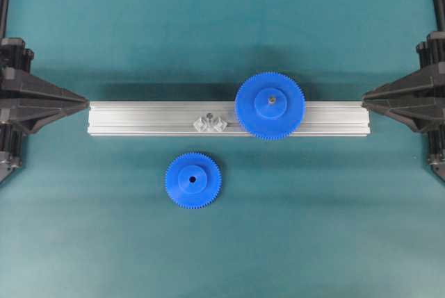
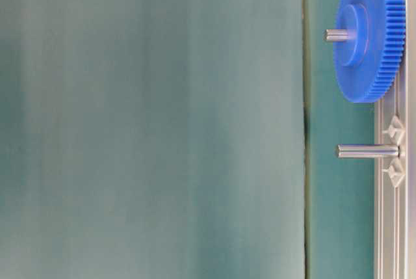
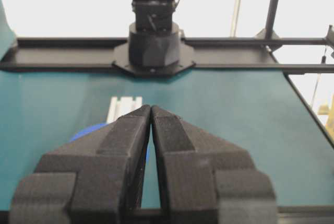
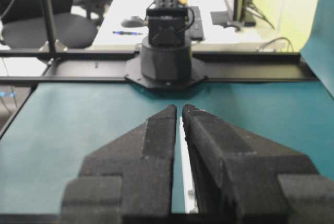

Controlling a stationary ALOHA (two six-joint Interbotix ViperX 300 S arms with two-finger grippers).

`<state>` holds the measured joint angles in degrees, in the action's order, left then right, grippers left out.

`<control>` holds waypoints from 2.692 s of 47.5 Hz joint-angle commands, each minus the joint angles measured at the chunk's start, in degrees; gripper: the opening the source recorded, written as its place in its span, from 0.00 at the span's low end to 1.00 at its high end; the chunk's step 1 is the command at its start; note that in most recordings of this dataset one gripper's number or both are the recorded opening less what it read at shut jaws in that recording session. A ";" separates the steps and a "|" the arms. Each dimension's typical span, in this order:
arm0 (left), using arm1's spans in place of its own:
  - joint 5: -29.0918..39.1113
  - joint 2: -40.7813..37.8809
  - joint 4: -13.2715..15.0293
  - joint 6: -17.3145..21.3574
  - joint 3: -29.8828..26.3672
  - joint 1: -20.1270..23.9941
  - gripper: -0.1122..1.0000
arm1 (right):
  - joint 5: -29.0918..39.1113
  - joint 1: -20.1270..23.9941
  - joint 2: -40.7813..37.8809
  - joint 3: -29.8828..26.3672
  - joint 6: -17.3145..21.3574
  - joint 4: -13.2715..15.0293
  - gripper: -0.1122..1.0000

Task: Find the location of the shaft and insert the small gear.
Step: 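Move the left gripper over the small blue gear on the table, then lower the left gripper and grip the small blue gear's hub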

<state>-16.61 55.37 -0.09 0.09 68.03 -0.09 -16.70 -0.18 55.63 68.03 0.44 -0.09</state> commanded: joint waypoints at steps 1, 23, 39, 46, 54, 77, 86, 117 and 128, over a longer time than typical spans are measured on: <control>1.93 -2.02 -0.70 -1.49 -0.70 0.26 0.20 | -0.18 0.09 -0.88 -0.79 0.00 -0.44 0.25; 8.70 -8.00 -0.79 -3.78 -4.31 -0.79 0.10 | 8.88 0.00 -0.44 0.62 5.10 -1.49 0.12; 14.41 -16.35 -0.70 -4.04 -7.65 -1.85 0.10 | 16.61 -0.97 -0.44 0.26 5.36 -1.49 0.12; 14.41 -20.74 -0.70 -4.04 -8.79 -1.85 0.10 | 17.14 -1.14 -0.44 0.44 5.36 -1.49 0.12; 14.59 -26.28 -0.79 -4.04 -11.07 -2.29 0.10 | 17.23 -1.32 -0.53 0.26 5.36 -1.49 0.12; 14.85 -39.99 -0.70 -3.96 -17.58 -4.04 0.10 | 17.23 -1.41 -0.44 0.35 5.36 -1.49 0.12; 14.85 -44.74 -0.79 -3.96 -20.83 -4.13 0.10 | 17.40 -1.49 -0.53 0.26 5.36 -1.49 0.12; 31.11 -53.35 -0.70 -3.52 -31.82 -5.45 0.10 | 20.74 -1.67 -0.35 0.35 5.36 -1.49 0.12; 35.42 -55.37 -0.79 -3.52 -34.89 -6.42 0.10 | 20.74 -1.67 -0.35 0.35 5.36 -1.49 0.12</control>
<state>17.93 -0.26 -0.70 -3.43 35.33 -5.89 4.31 -1.76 55.55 69.52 5.27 -1.49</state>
